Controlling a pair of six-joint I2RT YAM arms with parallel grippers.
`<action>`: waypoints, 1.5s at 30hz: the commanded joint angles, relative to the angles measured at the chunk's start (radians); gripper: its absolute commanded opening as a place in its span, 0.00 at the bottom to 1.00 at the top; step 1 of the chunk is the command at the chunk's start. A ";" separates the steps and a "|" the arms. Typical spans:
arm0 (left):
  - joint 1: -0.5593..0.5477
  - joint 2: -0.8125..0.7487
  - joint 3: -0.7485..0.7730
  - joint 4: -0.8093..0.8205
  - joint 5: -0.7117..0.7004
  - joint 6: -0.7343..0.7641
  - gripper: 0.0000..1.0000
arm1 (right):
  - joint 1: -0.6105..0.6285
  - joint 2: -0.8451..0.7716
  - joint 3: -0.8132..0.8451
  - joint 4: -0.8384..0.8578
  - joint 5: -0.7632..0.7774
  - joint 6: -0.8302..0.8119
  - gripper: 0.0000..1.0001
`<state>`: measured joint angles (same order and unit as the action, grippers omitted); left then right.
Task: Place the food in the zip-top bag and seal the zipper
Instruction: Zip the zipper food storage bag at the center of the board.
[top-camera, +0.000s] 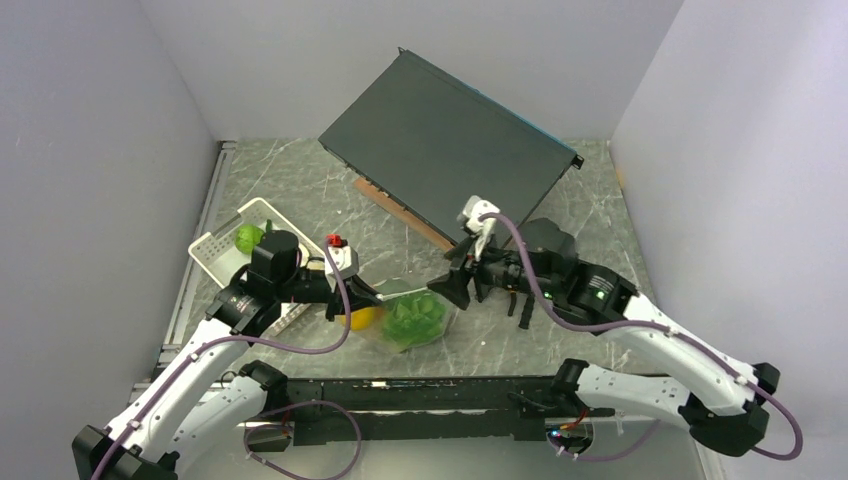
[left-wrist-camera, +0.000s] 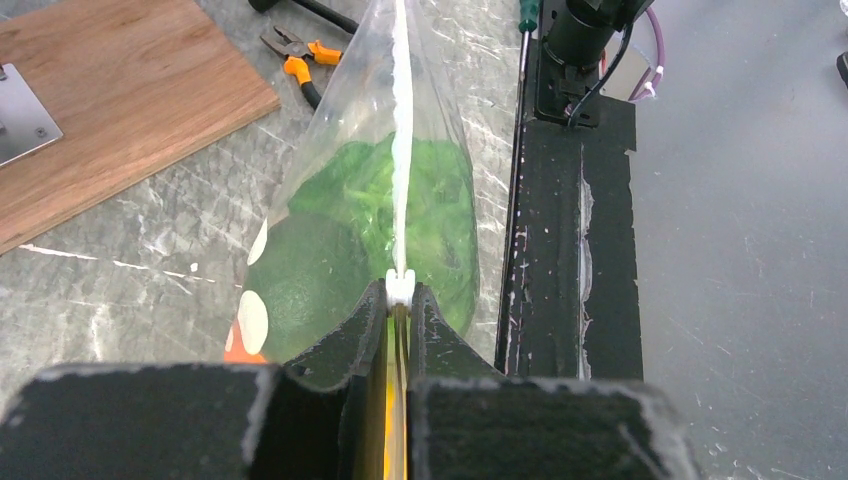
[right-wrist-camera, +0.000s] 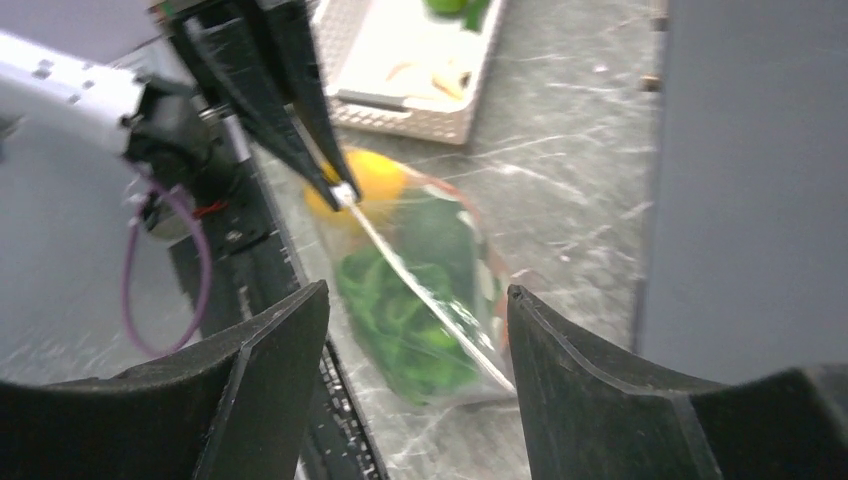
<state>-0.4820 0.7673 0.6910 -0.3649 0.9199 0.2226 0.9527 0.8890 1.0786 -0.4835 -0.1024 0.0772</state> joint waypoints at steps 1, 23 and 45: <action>-0.004 -0.019 0.031 0.044 0.050 0.008 0.00 | 0.017 0.103 0.011 0.114 -0.284 -0.063 0.67; -0.003 -0.032 0.027 0.046 0.052 0.011 0.00 | 0.058 0.320 -0.033 0.271 -0.296 -0.173 0.15; -0.003 -0.037 0.040 0.039 -0.160 -0.032 0.02 | 0.090 0.029 -0.261 0.174 0.227 0.126 0.00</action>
<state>-0.4923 0.7486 0.6910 -0.3336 0.8589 0.2115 1.0542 1.0065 0.8413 -0.1905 -0.0925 0.1043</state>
